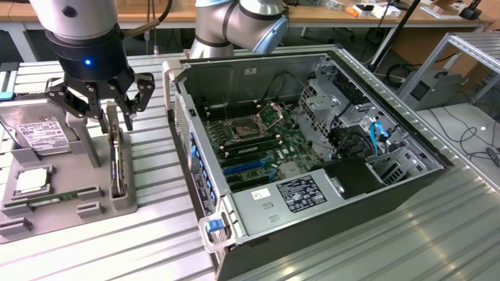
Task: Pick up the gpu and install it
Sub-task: 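Pick up the gpu and move the gpu toward the slot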
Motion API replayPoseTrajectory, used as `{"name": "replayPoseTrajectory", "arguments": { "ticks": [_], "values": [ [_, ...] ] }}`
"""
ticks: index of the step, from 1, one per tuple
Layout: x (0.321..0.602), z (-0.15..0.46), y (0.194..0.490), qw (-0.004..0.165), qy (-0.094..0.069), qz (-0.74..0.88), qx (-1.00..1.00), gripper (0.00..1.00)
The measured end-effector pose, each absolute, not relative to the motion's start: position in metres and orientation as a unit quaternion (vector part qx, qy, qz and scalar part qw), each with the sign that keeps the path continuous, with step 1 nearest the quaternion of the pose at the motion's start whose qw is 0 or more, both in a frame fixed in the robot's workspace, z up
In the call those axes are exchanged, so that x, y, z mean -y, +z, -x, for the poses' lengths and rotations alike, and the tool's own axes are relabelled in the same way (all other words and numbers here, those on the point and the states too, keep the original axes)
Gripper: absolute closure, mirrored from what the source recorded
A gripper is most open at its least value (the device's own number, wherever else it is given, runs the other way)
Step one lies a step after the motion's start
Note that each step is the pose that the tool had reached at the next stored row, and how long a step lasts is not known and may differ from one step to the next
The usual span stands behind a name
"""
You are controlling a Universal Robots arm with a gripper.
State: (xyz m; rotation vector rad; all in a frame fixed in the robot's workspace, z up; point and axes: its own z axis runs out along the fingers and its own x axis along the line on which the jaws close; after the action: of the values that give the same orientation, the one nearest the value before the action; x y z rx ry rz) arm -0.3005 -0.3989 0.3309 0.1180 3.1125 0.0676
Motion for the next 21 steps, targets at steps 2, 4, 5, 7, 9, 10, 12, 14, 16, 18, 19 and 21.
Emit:
{"name": "replayPoseTrajectory", "arguments": {
  "ticks": [2, 4, 5, 7, 9, 10, 12, 14, 16, 18, 19, 21],
  "values": [
    [0.399, 0.3014, 0.3301, 0.013, 0.022, -0.038, -0.999, 0.58],
    [0.399, 0.3023, 0.3292, 0.013, 0.022, -0.038, -0.999, 0.58],
    [0.399, 0.3026, 0.329, 0.013, 0.022, -0.038, -0.999, 0.58],
    [0.399, 0.3033, 0.3284, 0.013, 0.022, -0.038, -0.999, 0.58],
    [0.3989, 0.3039, 0.3279, 0.013, 0.022, -0.038, -0.999, 0.58],
    [0.399, 0.3041, 0.3276, 0.013, 0.022, -0.038, -0.999, 0.58],
    [0.399, 0.305, 0.3268, 0.013, 0.022, -0.038, -0.999, 0.58],
    [0.3989, 0.3054, 0.3264, 0.013, 0.022, -0.038, -0.999, 0.58],
    [0.3989, 0.3059, 0.3258, 0.013, 0.022, -0.038, -0.999, 0.58],
    [0.399, 0.3064, 0.3252, 0.013, 0.022, -0.038, -0.999, 0.58],
    [0.3989, 0.3067, 0.3248, 0.013, 0.022, -0.038, -0.999, 0.58],
    [0.3989, 0.3071, 0.3243, 0.013, 0.022, -0.038, -0.999, 0.58]
  ]
}}
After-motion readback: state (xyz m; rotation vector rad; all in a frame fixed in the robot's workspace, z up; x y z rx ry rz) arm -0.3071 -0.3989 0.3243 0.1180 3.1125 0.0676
